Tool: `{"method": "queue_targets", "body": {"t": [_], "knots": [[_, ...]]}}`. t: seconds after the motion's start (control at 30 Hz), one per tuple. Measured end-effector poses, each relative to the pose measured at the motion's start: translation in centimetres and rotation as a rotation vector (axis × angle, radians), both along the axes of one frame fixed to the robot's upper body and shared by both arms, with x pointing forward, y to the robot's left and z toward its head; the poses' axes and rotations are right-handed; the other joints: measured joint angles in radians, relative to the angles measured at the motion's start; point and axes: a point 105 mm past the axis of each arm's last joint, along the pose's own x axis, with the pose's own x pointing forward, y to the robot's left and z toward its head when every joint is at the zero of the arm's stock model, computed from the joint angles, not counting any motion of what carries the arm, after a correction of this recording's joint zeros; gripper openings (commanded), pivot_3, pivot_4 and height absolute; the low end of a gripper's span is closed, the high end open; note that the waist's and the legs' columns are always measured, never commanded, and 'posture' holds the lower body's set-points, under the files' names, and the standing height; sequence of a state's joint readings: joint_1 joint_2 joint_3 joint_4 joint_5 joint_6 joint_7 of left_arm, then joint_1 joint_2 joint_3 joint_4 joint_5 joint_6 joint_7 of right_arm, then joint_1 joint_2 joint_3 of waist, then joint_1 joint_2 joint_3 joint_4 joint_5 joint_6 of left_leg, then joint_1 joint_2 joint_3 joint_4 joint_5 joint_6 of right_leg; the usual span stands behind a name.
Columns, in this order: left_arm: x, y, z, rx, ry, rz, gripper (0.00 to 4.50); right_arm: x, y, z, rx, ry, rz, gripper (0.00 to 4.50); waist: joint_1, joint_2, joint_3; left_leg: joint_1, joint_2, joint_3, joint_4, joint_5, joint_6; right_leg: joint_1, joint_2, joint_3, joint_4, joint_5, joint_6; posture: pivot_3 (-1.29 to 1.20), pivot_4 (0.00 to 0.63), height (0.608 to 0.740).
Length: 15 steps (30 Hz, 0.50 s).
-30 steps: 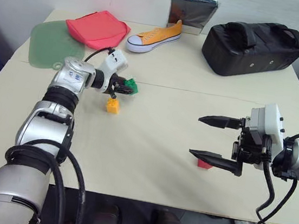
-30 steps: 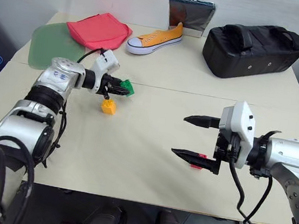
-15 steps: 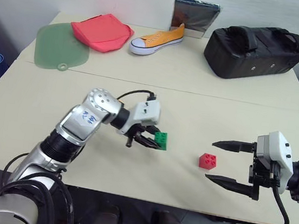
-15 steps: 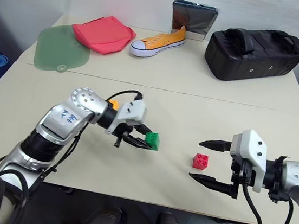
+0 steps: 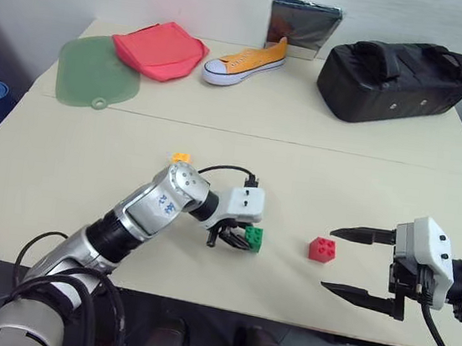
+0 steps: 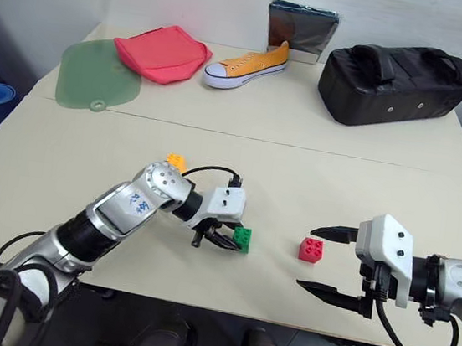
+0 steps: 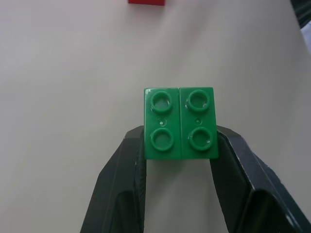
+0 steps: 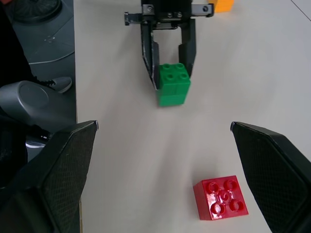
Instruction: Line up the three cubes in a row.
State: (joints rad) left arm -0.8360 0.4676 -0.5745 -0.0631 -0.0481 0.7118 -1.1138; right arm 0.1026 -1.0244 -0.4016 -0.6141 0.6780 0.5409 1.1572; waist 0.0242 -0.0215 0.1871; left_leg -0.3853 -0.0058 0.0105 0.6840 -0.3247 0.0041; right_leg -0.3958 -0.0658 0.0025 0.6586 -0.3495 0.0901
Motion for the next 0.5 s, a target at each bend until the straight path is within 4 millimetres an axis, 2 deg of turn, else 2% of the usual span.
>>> {"method": "queue_targets", "body": {"t": [0.33,0.5], "knots": [[-0.1,-2.2,0.1,-0.004,-0.002,-0.036,1.47,0.4,0.2,-0.5,-0.014,-0.004,0.002,4.5,0.0,0.0,0.0,0.0,0.0,0.0,0.0,0.0,0.0,0.0,0.0,0.0,0.0,0.0,0.0,0.0,0.15,0.74],[0.8,-2.8,-0.1,0.003,-0.013,-0.017,1.47,0.7,0.1,-0.3,-0.009,-0.014,-0.009,4.5,-0.001,0.0,0.0,0.0,0.0,0.0,0.0,0.0,0.0,0.0,0.0,0.0,0.0,0.0,0.0,0.0,0.15,0.74]]}}
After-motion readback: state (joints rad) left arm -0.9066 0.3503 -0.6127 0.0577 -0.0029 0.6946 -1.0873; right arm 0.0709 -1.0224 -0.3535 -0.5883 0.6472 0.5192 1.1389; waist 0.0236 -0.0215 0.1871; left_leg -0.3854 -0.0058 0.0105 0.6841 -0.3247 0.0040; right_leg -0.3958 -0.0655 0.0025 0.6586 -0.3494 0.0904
